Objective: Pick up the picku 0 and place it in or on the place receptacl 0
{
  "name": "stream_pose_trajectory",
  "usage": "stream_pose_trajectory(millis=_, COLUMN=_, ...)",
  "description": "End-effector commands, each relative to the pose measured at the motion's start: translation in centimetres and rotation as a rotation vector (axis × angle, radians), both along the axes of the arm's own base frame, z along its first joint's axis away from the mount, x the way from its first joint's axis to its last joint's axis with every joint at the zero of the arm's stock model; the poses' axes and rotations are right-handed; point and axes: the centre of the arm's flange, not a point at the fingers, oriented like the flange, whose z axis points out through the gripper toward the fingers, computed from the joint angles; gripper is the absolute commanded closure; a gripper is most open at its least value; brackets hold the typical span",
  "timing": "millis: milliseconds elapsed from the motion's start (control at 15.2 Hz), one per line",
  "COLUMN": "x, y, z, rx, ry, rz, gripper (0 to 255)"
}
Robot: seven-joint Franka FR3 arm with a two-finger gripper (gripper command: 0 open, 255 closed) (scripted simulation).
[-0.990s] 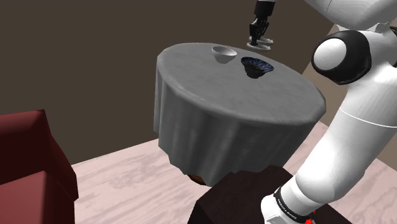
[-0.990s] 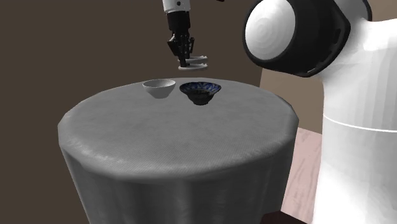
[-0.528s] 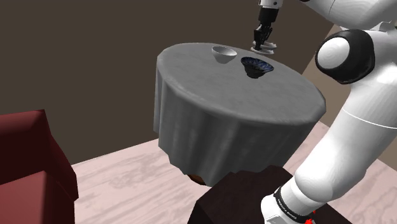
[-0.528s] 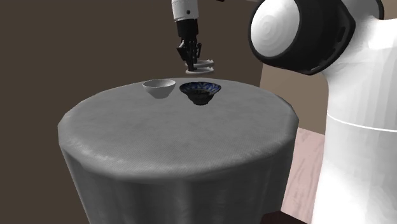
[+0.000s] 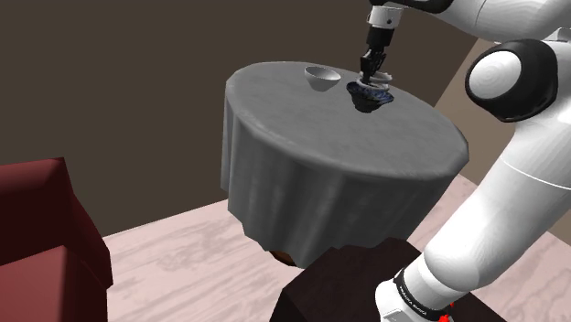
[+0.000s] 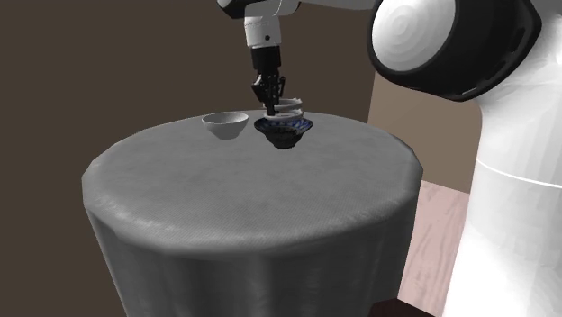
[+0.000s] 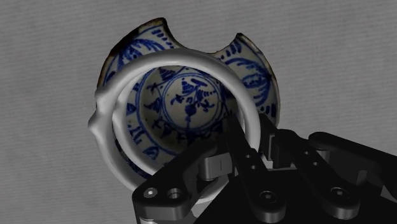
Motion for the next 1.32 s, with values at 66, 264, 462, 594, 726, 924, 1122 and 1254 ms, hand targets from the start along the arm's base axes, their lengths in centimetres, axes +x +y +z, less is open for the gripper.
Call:
stream_pose_trajectory(millis=66, x=0.0, y=0.0, z=-1.6, rx=0.000, ry=-0.001, rz=0.000, gripper=255)
stream_pose_trajectory(millis=264, x=0.0, y=0.0, z=-1.6, rx=0.000, ry=-0.001, rz=0.000, gripper=255)
stream_pose_trajectory(millis=462, x=0.0, y=0.0, z=-1.6, rx=0.000, ry=-0.001, rz=0.000, gripper=255)
stream_pose_trajectory(millis=594, x=0.0, y=0.0, z=-1.6, rx=0.000, ry=-0.001, rz=0.000, gripper=0)
stream_pose_trajectory(millis=726, x=-0.1, y=0.0, z=-1.6, rx=0.000, ry=-0.001, rz=0.000, gripper=0)
stream_pose_trajectory(millis=924, x=-0.1, y=0.0, z=-1.6, rx=0.000, ry=-0.001, rz=0.000, gripper=0)
stream_pose_trajectory(millis=1122, x=0.3, y=0.2, z=2.4, rx=0.000, ry=-0.001, rz=0.000, gripper=0)
stream_pose_trajectory(millis=1254, x=0.4, y=0.3, z=3.4, rx=0.000, ry=-0.001, rz=0.000, gripper=0)
